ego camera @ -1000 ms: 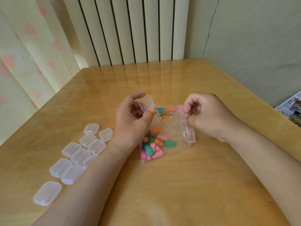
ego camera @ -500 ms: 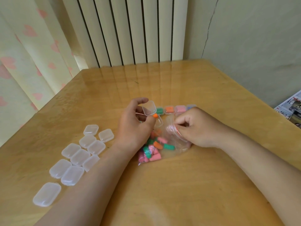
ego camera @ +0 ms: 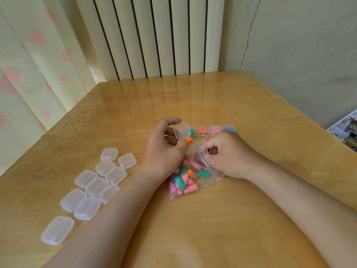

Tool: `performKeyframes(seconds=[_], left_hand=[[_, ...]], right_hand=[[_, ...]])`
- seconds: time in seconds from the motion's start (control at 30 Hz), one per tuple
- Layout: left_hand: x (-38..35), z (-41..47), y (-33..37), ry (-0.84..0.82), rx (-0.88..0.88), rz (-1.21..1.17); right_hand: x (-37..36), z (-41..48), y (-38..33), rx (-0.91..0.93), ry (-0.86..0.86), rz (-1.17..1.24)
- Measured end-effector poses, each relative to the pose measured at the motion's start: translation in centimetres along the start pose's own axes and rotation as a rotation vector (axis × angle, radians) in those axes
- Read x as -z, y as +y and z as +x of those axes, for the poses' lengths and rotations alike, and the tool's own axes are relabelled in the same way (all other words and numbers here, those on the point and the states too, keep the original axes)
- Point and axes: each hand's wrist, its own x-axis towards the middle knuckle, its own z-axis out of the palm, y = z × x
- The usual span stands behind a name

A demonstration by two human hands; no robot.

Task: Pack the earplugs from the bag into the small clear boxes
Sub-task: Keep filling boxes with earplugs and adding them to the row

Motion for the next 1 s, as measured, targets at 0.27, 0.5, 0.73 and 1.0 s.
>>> performKeyframes(seconds=[0.27,0.5,0.73,1.0], left_hand=[[0.0,-0.1,-0.3,-0.032,-0.029,0.005],[0.0,-0.1,-0.2,-0.042,-0.027,-0.014],[0.0,0.1,-0.5,-0.037,-0.022,0.009],[-0.1,0.0,-0.1,-0.024,0.013,0.001]], right_hand=[[-0.3,-0.1,-0.4,0.006,-0.029,0.016],[0.0,0.2,0.0,-0.020,-0.013,-0.022],[1.7,-0.4,-0.2,-0.010,0.057,0.056],[2.2,-0.1,0.2,0.008,0.282,0.012]])
